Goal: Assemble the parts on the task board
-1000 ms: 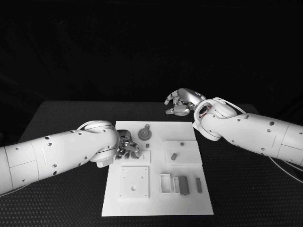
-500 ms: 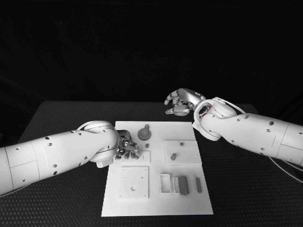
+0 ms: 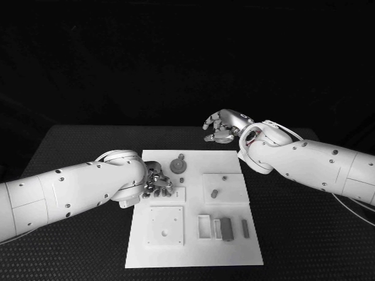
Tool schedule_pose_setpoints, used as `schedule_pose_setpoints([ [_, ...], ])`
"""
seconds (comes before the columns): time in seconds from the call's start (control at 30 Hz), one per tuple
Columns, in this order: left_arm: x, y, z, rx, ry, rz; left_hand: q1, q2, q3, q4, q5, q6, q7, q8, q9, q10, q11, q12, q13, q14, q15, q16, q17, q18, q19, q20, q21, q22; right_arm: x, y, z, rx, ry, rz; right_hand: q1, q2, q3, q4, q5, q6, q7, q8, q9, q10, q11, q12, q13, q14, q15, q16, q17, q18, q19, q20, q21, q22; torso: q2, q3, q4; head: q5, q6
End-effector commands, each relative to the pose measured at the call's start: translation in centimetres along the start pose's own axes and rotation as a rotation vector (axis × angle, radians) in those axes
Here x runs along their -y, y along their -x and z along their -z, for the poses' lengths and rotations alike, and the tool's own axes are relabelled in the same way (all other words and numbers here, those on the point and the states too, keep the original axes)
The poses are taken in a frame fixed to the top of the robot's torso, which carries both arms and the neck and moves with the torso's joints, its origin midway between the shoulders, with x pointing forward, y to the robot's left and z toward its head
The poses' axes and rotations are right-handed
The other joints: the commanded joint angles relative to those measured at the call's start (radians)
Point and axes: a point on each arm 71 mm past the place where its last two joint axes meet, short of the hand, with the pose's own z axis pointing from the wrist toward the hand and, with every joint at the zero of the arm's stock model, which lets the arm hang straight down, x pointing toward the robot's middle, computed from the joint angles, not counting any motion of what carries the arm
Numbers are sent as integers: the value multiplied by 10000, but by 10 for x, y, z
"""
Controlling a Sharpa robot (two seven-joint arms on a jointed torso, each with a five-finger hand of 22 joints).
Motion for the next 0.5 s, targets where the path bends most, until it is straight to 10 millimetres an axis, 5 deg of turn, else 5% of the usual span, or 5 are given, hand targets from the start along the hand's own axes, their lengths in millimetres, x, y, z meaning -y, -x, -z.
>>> schedule_pose_setpoints([
  [0.03, 4, -3, 0, -211, -151, -29, 19, -189, -72, 74, -429, 1333, -401, -56, 19, -139, -69, 73, -35, -245, -165, 59, -47, 410, -56, 23, -36, 174, -1, -1, 0, -99, 41, 18, 62, 51, -25, -39, 36, -167, 234, 30, -17, -68, 35, 31, -16, -78, 17, -45, -14, 311, 9, -62, -39, 188, 0, -6, 4, -13, -13],
  [0.23, 5, -3, 0, -215, -164, -68, 43, -362, -106, 201, -990, 1350, -407, -95, 39, -148, -75, 101, -72, -253, -173, 92, -103, 423, -55, 24, -58, 173, -1, -1, 0, -97, 41, 17, 53, 48, -31, -36, 36, -168, 235, 28, -18, -69, 36, 30, -17, -79, 18, -48, -15, 311, 8, -60, -41, 188, -2, -6, 8, -14, -32],
  [0.5, 5, -3, -1, -81, -160, -180, 89, -378, -102, 207, -1097, 1357, -410, -104, 48, -149, -78, 112, -82, -255, -176, 104, -120, 428, -51, 23, -61, 176, -1, 0, 1, -95, 44, 16, 36, 46, -39, -27, 35, -170, 236, 26, -20, -71, 37, 30, -20, -80, 18, -52, -16, 311, 8, -57, -43, 187, -3, -6, 5, -14, -34],
])
